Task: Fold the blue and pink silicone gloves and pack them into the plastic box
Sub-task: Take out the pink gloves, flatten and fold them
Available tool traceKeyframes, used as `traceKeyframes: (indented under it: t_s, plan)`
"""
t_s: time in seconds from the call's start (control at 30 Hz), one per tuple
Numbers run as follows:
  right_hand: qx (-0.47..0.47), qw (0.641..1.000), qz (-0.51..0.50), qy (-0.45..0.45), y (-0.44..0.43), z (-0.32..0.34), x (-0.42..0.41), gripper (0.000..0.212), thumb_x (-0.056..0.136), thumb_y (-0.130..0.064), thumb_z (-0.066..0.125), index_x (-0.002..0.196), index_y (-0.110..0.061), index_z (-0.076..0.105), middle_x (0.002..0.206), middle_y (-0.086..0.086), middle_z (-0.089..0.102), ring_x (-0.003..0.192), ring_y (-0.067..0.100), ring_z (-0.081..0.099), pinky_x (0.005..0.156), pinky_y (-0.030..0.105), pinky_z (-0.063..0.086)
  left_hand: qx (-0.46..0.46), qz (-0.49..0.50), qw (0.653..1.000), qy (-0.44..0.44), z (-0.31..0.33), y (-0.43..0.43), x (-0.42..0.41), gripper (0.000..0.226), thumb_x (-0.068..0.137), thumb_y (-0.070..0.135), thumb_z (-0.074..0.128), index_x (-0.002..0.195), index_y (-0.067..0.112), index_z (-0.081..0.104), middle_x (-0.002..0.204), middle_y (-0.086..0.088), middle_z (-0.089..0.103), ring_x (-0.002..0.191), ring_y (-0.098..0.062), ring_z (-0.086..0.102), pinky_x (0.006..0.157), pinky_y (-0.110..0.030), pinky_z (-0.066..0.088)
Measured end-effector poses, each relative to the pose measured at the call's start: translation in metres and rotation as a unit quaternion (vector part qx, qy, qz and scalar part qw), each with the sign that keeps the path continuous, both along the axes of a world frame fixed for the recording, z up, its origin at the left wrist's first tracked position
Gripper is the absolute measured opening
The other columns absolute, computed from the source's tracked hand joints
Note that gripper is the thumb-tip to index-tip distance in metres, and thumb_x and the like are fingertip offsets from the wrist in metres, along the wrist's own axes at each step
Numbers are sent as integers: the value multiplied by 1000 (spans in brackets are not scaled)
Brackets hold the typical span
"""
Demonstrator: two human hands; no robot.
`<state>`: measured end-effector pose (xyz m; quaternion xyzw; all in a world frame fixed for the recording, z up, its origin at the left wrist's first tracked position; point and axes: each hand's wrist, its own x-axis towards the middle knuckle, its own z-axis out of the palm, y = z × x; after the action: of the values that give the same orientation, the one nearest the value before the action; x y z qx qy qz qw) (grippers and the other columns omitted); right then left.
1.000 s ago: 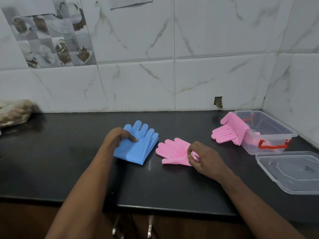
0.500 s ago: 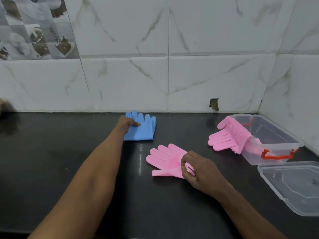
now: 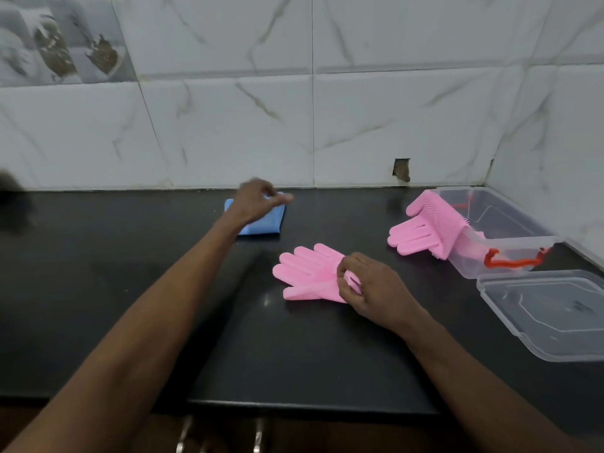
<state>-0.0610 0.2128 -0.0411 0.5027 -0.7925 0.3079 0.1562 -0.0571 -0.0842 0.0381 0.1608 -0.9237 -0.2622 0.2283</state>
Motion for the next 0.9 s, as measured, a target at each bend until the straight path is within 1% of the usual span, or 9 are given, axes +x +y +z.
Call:
traceKeyframes:
  t_s: [0.1,0.17,0.23,0.37,0.43,0.6,0.7,0.8,0.9]
  plan:
    - [-47,997,2,-60,3,5,0,5,86,-20,61,87,-25,58,82,-11,58,70,3,53,63,23,41,14,-249,946,-205,-1,58,43,48,70,65,68,115,48,64,122,14,60,112,0,54,85,-18,43]
    - [-80,993,-11,-86,5,10,3,6,88,-21,64,85,-23,60,82,-11,63,72,-1,55,63,20,38,-36,-283,921,-264,-20,84,63,82,65,63,77,138,48,43,143,19,44,125,0,44,98,-19,36]
    - [-132,980,-43,-141,7,19,6,7,88,-27,68,86,-22,63,87,-9,69,77,2,59,66,21,43,-87,-233,948,-198,-37,95,71,88,69,53,79,145,32,40,146,7,45,127,-11,45,104,-28,37]
    - [-70,971,-32,-228,22,50,6,47,75,-35,81,117,-26,62,111,-13,66,96,5,60,85,20,44,-96,-174,977,-75,-38,90,87,27,86,17,66,112,16,70,114,-2,70,102,-18,64,93,-41,51]
    - [46,982,-22,-183,33,64,0,69,72,-31,85,133,-25,52,122,-11,59,108,7,54,93,23,40,-119,-155,980,-45,-41,84,92,25,84,7,63,103,16,75,109,-1,74,99,-18,67,90,-40,54]
    - [159,977,-80,117,43,78,-6,44,80,4,64,119,-17,63,116,6,59,107,26,53,81,31,41,-171,-61,979,91,-36,58,110,32,79,4,70,106,21,77,104,3,76,97,-16,69,84,-31,55]
    - [258,938,-105,205,51,63,0,42,86,-6,58,124,-24,61,125,4,53,113,24,46,87,36,42,-242,-92,966,-10,-37,40,135,47,78,1,66,120,20,71,128,2,67,119,-16,61,104,-34,46]
    - [339,936,-89,26,79,40,1,58,80,2,55,130,-29,58,137,-4,49,125,17,45,101,30,38,-83,-202,959,-180,-36,24,170,57,75,15,63,131,26,63,143,13,53,132,-3,46,113,-25,34]
    - [183,962,-166,-116,90,33,1,48,81,8,53,114,-24,67,127,0,61,114,18,57,98,29,46,117,-182,973,-75,-25,8,185,52,74,25,63,126,24,66,134,12,60,125,1,52,106,-20,40]
